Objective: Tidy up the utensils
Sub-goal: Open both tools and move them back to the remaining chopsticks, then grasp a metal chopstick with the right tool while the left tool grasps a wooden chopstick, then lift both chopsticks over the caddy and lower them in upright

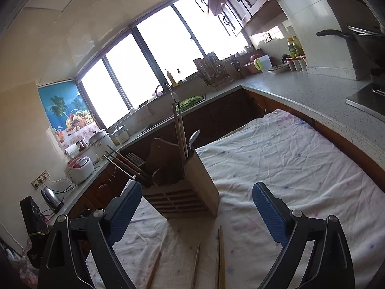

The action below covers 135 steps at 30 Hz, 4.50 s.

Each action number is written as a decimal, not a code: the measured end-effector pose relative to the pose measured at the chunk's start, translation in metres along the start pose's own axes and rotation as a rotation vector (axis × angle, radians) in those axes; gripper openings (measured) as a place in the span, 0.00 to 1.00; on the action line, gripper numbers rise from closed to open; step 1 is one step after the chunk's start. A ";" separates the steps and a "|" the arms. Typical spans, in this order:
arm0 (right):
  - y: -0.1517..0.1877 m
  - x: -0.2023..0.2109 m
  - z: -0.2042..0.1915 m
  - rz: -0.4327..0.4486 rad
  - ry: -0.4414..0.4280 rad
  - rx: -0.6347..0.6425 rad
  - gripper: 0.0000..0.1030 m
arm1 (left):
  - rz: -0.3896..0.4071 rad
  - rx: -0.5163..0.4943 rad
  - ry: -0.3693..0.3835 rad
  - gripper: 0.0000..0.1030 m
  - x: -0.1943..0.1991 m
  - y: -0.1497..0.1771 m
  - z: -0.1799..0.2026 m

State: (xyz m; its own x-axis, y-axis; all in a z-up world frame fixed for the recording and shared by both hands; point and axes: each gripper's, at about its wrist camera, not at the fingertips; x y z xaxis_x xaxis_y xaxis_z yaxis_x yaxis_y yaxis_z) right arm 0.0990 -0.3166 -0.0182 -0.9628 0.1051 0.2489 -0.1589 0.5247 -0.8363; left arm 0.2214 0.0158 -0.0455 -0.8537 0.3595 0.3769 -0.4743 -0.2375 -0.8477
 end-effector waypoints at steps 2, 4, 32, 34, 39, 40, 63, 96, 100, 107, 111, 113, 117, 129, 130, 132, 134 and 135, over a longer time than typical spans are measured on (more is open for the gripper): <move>0.008 0.009 0.001 -0.010 0.005 0.001 0.92 | -0.014 -0.013 -0.009 0.82 0.010 0.003 0.004; 0.017 0.018 0.001 -0.022 0.006 0.005 0.92 | -0.023 -0.018 -0.012 0.82 0.020 0.008 0.004; 0.087 0.037 -0.016 -0.167 0.052 0.166 0.77 | -0.150 -0.123 -0.047 0.80 0.044 0.057 0.017; 0.089 0.033 -0.016 -0.186 0.054 0.167 0.68 | -0.171 -0.130 -0.042 0.79 0.039 0.058 0.018; 0.093 0.017 -0.014 -0.250 0.044 0.150 0.48 | -0.257 -0.138 -0.007 0.63 0.012 0.059 0.023; 0.094 0.012 -0.014 -0.264 0.040 0.146 0.45 | -0.277 -0.144 -0.001 0.59 0.005 0.059 0.025; 0.120 -0.114 -0.037 -0.548 0.103 0.345 0.19 | -0.438 -0.342 -0.034 0.25 -0.104 0.064 0.057; 0.061 0.001 -0.054 -0.317 -0.069 0.174 0.04 | -0.169 -0.043 0.198 0.03 0.070 -0.002 0.013; 0.048 0.023 -0.061 -0.259 -0.096 0.176 0.04 | -0.126 -0.053 0.208 0.03 0.093 -0.008 0.014; 0.028 0.048 -0.068 -0.171 -0.109 0.184 0.04 | -0.067 -0.052 0.211 0.03 0.119 -0.014 0.012; 0.025 0.054 -0.070 -0.150 -0.104 0.196 0.04 | -0.022 -0.073 0.182 0.03 0.129 -0.012 0.014; 0.027 0.055 -0.071 -0.149 -0.107 0.197 0.04 | -0.005 -0.079 0.175 0.03 0.135 -0.011 0.015; 0.027 0.058 -0.072 -0.141 -0.107 0.204 0.04 | 0.024 -0.102 0.158 0.03 0.143 -0.008 0.018; 0.011 0.067 -0.078 -0.076 -0.110 0.228 0.04 | 0.055 -0.098 0.173 0.03 0.143 -0.019 0.016; 0.009 0.067 -0.078 -0.070 -0.109 0.229 0.04 | 0.059 -0.099 0.175 0.03 0.142 -0.020 0.017; 0.006 0.065 -0.078 -0.062 -0.109 0.230 0.04 | 0.065 -0.105 0.176 0.03 0.139 -0.023 0.018; 0.003 0.064 -0.078 -0.054 -0.106 0.231 0.04 | 0.071 -0.108 0.179 0.03 0.136 -0.025 0.018; 0.002 0.063 -0.077 -0.050 -0.105 0.231 0.04 | 0.073 -0.111 0.181 0.03 0.134 -0.026 0.019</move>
State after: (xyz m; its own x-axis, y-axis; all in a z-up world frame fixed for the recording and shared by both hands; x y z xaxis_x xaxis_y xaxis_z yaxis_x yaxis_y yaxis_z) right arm 0.0546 -0.2440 0.0339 -0.9679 -0.0109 0.2509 -0.2412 0.3190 -0.9166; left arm 0.1148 0.0528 0.0344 -0.8276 0.5032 0.2486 -0.3775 -0.1713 -0.9100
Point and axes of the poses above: each gripper's, at about its wrist camera, not at the fingertips, and x roughly against the way its jaws point, z to its right, y to its underside, and after that the axes turned 7 degrees about z, right-handed
